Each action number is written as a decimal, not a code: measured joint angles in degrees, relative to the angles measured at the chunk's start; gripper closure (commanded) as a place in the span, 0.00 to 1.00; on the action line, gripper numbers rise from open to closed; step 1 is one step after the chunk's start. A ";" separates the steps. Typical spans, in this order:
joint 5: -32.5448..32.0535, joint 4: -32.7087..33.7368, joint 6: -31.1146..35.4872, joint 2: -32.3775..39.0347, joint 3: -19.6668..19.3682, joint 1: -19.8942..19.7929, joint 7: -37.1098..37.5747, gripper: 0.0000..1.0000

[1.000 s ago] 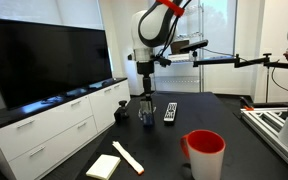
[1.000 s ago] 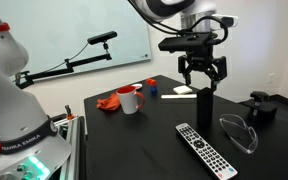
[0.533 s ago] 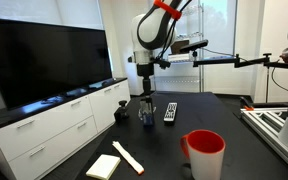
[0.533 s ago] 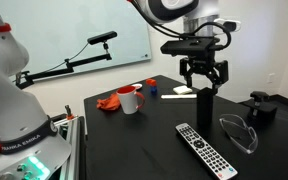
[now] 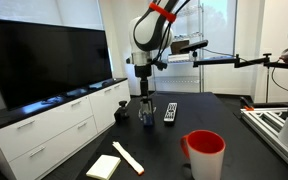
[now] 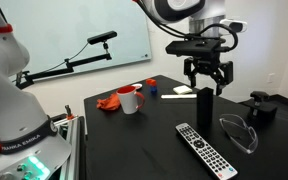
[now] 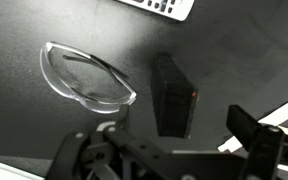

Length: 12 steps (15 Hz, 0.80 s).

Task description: Put the black object into the mug

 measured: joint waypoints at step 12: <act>1.01 2.21 -4.78 1.62 0.75 -0.69 0.00 0.00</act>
